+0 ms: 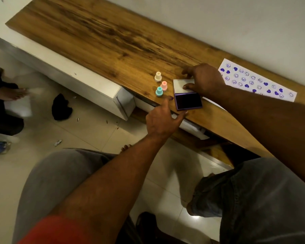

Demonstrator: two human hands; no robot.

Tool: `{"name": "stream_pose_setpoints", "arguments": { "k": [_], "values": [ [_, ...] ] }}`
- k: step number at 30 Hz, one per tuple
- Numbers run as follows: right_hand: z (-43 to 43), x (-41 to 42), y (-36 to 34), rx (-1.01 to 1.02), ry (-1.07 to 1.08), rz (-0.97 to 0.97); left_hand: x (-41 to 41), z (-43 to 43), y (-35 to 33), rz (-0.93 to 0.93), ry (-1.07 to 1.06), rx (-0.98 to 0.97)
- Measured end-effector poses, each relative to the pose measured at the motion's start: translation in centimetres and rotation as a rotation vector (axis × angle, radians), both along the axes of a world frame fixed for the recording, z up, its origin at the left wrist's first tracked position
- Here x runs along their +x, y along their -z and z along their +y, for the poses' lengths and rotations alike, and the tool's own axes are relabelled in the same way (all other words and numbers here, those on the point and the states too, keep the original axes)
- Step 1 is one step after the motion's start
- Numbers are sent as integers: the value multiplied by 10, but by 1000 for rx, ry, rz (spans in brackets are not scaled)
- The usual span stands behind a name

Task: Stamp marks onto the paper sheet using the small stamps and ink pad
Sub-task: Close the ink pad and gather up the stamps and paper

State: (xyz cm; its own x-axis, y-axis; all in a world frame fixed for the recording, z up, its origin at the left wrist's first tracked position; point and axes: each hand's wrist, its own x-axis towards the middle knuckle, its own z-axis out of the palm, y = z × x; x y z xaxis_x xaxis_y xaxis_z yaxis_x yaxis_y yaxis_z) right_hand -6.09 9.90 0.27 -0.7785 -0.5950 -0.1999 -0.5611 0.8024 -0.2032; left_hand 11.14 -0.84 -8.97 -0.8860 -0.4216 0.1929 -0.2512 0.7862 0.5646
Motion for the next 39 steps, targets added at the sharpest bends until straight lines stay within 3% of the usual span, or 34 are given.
{"name": "stream_pose_setpoints", "arguments": {
  "k": [12,18,26,39],
  "values": [
    [3,-3,6,74,-107,-56,-6,8,-4,26,-24,3],
    [7,-4,-3,-30,-117,-43,-8,6,-6,-6,-21,2],
    [33,41,-12,-169,-236,8,-9,4,-4,-24,-28,26],
    [44,76,34,-88,-226,196,-10,-5,-3,4,-33,17]
  ]
}}
